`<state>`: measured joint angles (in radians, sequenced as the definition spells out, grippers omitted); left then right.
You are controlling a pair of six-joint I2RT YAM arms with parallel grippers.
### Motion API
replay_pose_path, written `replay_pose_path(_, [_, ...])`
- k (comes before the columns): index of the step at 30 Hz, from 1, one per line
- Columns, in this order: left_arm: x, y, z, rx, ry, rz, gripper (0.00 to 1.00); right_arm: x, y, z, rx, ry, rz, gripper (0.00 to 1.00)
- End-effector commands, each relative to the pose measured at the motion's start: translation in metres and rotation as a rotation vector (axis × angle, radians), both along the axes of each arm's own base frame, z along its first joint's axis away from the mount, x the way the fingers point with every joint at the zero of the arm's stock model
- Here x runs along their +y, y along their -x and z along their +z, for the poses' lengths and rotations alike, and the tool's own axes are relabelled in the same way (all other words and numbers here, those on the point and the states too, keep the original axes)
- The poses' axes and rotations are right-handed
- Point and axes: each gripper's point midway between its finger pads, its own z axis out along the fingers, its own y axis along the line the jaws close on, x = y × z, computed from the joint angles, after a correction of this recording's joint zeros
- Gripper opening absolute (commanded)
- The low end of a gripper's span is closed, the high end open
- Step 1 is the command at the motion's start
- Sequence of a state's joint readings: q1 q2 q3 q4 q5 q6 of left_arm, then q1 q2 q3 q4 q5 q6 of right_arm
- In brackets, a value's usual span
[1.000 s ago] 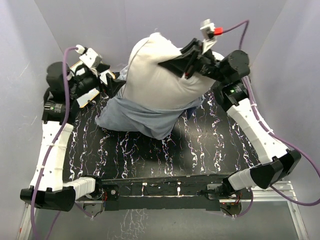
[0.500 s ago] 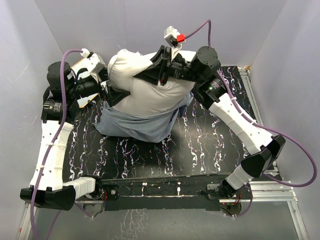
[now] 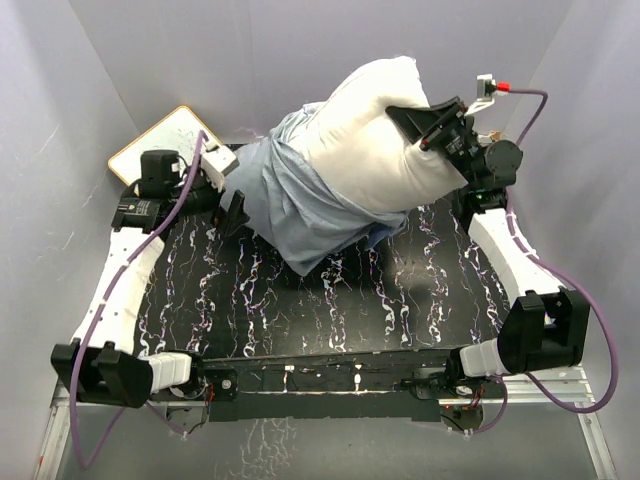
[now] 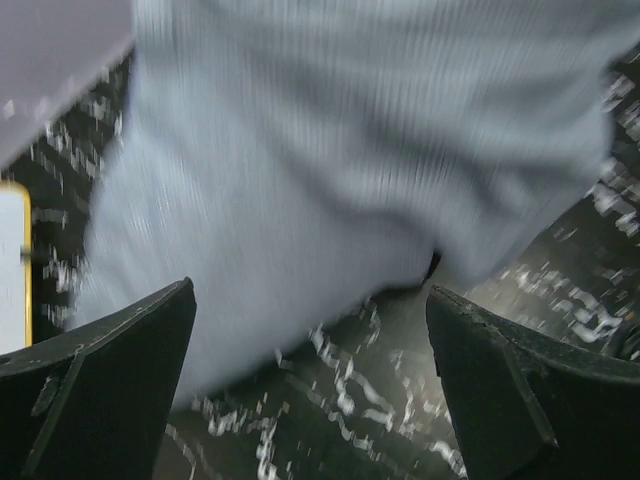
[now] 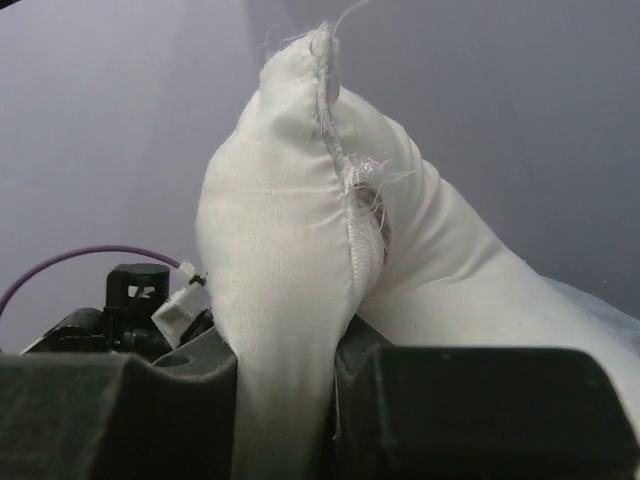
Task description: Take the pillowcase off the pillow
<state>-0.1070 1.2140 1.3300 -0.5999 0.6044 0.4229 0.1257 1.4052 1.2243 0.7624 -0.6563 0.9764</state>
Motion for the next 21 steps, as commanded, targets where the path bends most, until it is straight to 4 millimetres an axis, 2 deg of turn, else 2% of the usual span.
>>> replay_pose_path(1, [0.038, 0.003, -0.066, 0.088, -0.228, 0.012, 0.97, -0.004, 0.059, 0.025, -0.178, -0.046, 0.078, 0.08])
replay_pose_path(3, [0.048, -0.011, -0.075, 0.05, -0.246, 0.037, 0.97, -0.003, 0.066, 0.013, -0.214, 0.006, 0.08, 0.08])
replay_pose_path(5, [0.06, -0.037, -0.072, -0.009, -0.222, 0.102, 0.97, 0.001, 0.071, 0.005, -0.24, 0.063, 0.1, 0.08])
replay_pose_path(10, [0.072, -0.085, -0.052, -0.115, -0.196, 0.137, 0.97, 0.007, 0.086, -0.005, -0.306, 0.14, 0.14, 0.08])
replay_pose_path(12, [0.078, -0.097, -0.036, -0.165, -0.189, 0.131, 0.97, 0.008, 0.088, -0.008, -0.318, 0.163, 0.15, 0.08])
replay_pose_path(15, [0.086, -0.096, -0.026, -0.174, -0.177, 0.013, 0.97, 0.009, 0.084, -0.012, -0.312, 0.167, 0.148, 0.08])
replay_pose_path(16, [0.087, -0.083, -0.038, -0.098, -0.176, -0.046, 0.97, 0.009, 0.082, -0.014, -0.307, 0.163, 0.148, 0.08])
replay_pose_path(17, [0.09, -0.083, -0.044, -0.074, -0.197, -0.095, 0.97, 0.009, 0.079, -0.015, -0.303, 0.156, 0.148, 0.08])
replay_pose_path(18, [0.093, -0.068, -0.058, 0.024, -0.205, -0.142, 0.97, 0.009, 0.078, -0.016, -0.3, 0.145, 0.152, 0.08])
replay_pose_path(21, [0.11, -0.059, -0.087, 0.13, -0.257, -0.214, 0.97, 0.008, 0.085, -0.016, -0.33, 0.113, 0.194, 0.08])
